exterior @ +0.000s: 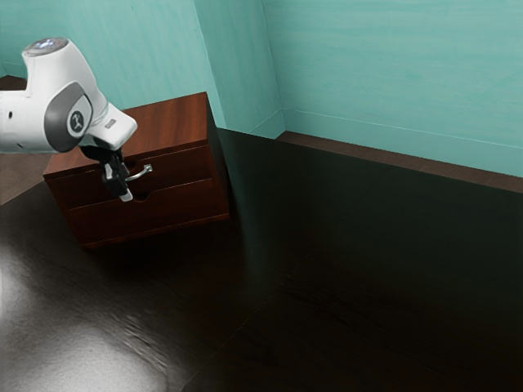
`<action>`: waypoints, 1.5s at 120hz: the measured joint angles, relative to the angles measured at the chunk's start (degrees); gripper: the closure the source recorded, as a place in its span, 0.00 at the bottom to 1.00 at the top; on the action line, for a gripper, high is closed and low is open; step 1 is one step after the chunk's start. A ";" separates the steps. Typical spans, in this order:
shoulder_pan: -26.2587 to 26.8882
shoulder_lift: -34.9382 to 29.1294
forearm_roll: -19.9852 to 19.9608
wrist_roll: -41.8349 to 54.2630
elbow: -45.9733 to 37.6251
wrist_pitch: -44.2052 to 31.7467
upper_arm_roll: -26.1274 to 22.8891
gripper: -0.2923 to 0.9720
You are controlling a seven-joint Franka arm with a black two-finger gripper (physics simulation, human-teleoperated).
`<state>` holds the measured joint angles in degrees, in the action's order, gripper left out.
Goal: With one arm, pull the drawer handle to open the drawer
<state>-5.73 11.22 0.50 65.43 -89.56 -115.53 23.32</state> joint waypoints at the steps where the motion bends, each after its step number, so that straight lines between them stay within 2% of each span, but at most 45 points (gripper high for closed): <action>1: 0.01 -0.02 0.00 -0.03 0.00 0.00 0.00 0.46; 34: 0.20 -1.87 -0.01 -1.20 -2.27 0.24 -0.22 0.50; 138: 0.59 -9.99 0.27 -4.02 -12.13 -0.20 -2.98 0.53; 180: 0.67 -14.89 2.23 -4.86 -16.96 -0.46 -4.45 0.54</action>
<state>-5.06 -3.67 2.73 60.57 -106.52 -115.99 18.87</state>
